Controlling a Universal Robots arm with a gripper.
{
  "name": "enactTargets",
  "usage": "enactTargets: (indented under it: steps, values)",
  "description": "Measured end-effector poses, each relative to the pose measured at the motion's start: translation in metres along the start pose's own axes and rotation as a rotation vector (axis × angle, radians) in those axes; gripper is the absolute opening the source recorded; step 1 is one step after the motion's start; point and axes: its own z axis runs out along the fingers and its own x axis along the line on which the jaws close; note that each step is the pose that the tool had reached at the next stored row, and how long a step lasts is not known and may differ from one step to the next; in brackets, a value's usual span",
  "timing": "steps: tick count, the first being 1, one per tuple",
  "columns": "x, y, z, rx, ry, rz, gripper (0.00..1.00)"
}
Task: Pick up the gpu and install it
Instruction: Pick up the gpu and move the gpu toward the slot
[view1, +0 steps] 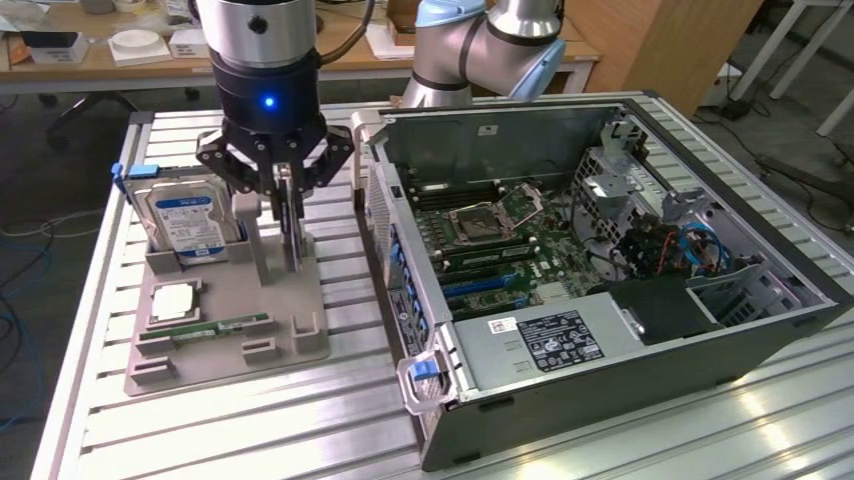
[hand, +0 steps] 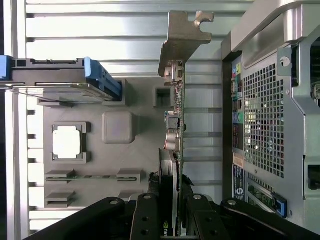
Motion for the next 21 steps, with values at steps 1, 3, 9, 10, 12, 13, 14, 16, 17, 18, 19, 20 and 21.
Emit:
enactTargets:
  steps: [1, 3, 9, 10, 12, 13, 14, 16, 17, 18, 19, 20, 21]
  values:
    - [0.0, 0.0, -0.0006, 0.0, 0.0001, 0.0, 0.26]
    - [0.0, 0.0001, -0.0017, -0.0001, 0.0, 0.0, 0.26]
    - [0.0, 0.0004, -0.0051, -0.0003, 0.0001, 0.0, 0.26]
    - [0.0, 0.0004, -0.0056, -0.0003, 0.0001, 0.0, 0.26]
    - [0.0, 0.0005, -0.0066, -0.0003, 0.0001, 0.0, 0.26]
    - [0.0, 0.0005, -0.0072, -0.0003, 0.0001, 0.0, 0.26]
    - [0.0, 0.0006, -0.0076, -0.0004, 0.0001, 0.0, 0.26]
    - [0.0, 0.0006, -0.0086, -0.0004, 0.0, 0.0, 0.26]
    - [0.0, 0.0006, -0.0092, -0.0005, 0.0001, 0.0, 0.26]
    - [0.0, 0.0007, -0.0097, -0.0005, 0.0001, 0.0, 0.26]
    - [0.0, 0.0007, -0.0102, -0.0005, 0.0001, 0.0, 0.26]
    - [0.0, 0.0008, -0.0107, -0.0006, 0.0, 0.0, 0.26]
    - [0.0, 0.0008, -0.0113, -0.0006, 0.0001, 0.0, 0.26]
